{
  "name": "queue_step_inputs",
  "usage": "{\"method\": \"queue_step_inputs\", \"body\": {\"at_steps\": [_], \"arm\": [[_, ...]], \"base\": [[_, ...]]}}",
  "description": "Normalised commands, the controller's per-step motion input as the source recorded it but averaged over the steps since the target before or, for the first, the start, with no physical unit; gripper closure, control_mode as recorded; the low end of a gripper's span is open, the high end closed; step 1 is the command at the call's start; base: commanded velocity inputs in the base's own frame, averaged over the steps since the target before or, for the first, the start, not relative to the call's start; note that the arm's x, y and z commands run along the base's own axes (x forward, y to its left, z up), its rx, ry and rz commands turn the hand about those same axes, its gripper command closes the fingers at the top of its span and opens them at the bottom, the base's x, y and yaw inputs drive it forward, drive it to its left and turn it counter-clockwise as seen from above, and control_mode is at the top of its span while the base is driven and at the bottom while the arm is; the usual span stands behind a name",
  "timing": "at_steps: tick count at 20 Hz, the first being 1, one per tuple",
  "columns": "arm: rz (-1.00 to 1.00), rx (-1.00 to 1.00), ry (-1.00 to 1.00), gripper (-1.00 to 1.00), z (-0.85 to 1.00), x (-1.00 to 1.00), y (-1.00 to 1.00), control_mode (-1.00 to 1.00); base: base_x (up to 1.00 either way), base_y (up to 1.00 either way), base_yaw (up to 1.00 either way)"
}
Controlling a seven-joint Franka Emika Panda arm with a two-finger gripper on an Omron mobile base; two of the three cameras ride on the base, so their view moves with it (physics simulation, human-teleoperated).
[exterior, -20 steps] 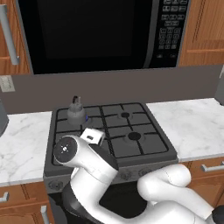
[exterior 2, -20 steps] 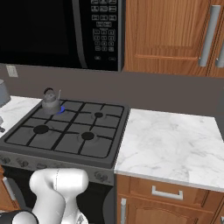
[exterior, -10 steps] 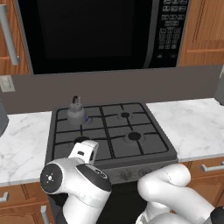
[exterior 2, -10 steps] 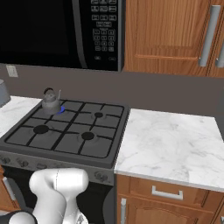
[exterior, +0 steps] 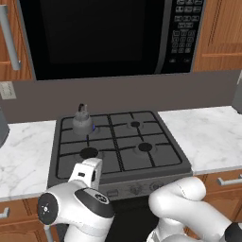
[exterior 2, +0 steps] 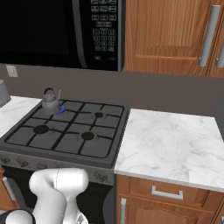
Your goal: The kettle is done boiling. Turn off the stove, then wait for 300 timesteps before moving the kettle to the dining table.
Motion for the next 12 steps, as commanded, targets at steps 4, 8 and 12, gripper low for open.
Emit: {"method": "queue_step_inputs", "body": {"at_steps": [4, 8, 12], "arm": [[0.00, -0.10, 0.02, -1.00, -0.13, 0.01, 0.00, -1.00], [0.00, -0.08, 0.13, -1.00, -0.28, 0.25, 0.00, -1.00], [0.00, -0.09, 0.08, -1.00, -0.44, 0.17, 0.00, -1.00]], "base": [[0.00, 0.00, 0.00], [0.00, 0.00, 0.00], [0.00, 0.00, 0.00]]}}
